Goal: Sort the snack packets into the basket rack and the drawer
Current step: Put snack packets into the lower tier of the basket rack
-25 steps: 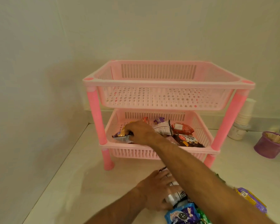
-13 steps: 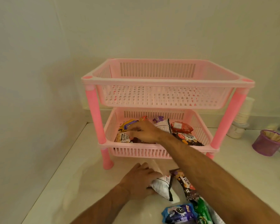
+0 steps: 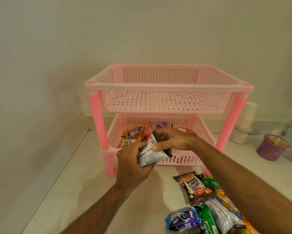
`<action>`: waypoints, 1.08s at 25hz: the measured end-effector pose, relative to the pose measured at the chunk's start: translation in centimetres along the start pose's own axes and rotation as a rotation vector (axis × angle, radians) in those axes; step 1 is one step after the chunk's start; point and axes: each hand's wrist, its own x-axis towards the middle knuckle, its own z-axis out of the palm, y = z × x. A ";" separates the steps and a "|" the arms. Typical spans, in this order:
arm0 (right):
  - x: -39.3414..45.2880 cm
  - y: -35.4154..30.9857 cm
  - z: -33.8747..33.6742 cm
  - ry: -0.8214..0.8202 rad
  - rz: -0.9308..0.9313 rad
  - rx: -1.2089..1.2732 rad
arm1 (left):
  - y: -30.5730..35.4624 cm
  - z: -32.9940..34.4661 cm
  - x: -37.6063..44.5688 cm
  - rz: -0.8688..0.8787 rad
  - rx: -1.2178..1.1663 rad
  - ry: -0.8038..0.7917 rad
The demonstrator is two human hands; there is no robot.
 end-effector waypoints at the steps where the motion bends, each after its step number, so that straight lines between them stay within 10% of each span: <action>1: 0.0 -0.1 0.4 -0.017 0.006 -0.010 | 0.0 0.0 0.1 0.006 0.017 0.009; 10: 0.6 0.3 -1.8 0.414 -0.055 0.519 | -4.1 -0.9 -3.5 -0.063 0.024 -0.049; 15: 5.4 1.3 -1.7 0.801 0.158 0.296 | -7.7 -1.0 -6.5 -0.262 0.240 -0.846; 27: 14.9 3.0 3.4 0.387 0.257 -0.913 | -11.3 0.2 -8.4 -0.201 0.506 -0.935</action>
